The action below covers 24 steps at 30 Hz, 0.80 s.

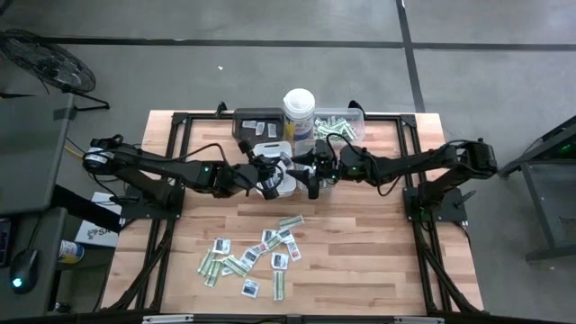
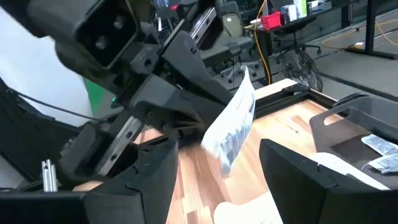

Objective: Pick & Place First Aid Supplies
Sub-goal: Put the wipe into the gray bin

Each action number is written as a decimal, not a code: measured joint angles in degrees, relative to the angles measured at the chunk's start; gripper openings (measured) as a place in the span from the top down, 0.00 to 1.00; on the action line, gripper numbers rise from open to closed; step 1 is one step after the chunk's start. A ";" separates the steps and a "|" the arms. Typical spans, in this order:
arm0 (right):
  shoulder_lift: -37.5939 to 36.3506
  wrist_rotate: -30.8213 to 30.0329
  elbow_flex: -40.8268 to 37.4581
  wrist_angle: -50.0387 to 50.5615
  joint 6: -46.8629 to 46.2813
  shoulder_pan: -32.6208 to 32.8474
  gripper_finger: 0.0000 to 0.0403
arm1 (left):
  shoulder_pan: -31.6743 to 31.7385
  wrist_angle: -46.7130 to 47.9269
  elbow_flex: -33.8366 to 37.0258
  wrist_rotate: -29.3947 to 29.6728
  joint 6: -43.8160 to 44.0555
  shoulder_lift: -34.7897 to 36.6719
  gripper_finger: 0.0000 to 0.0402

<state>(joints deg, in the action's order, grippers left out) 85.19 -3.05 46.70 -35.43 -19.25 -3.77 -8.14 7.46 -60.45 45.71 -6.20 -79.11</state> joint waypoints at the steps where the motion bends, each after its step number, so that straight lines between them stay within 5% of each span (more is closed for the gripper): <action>1: 0.37 0.02 0.64 0.08 0.04 0.00 0.45 | 0.00 -0.04 0.00 -0.14 0.00 0.00 1.00; 7: 2.25 -1.04 3.41 0.78 0.17 -0.02 0.51 | 0.00 0.41 0.00 -0.10 0.00 0.00 1.00; 20: 2.25 -1.79 3.61 3.68 0.17 -0.78 0.95 | -0.11 2.59 -0.02 -0.45 0.09 0.09 1.00; 24: 2.25 0.46 3.61 3.76 -1.75 -1.54 0.98 | -0.11 3.12 -0.04 -1.05 -0.07 0.09 1.00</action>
<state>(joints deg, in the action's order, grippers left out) 87.44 -2.59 50.30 -31.67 -20.99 -5.31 -8.25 10.58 -60.49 44.65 -6.27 -79.02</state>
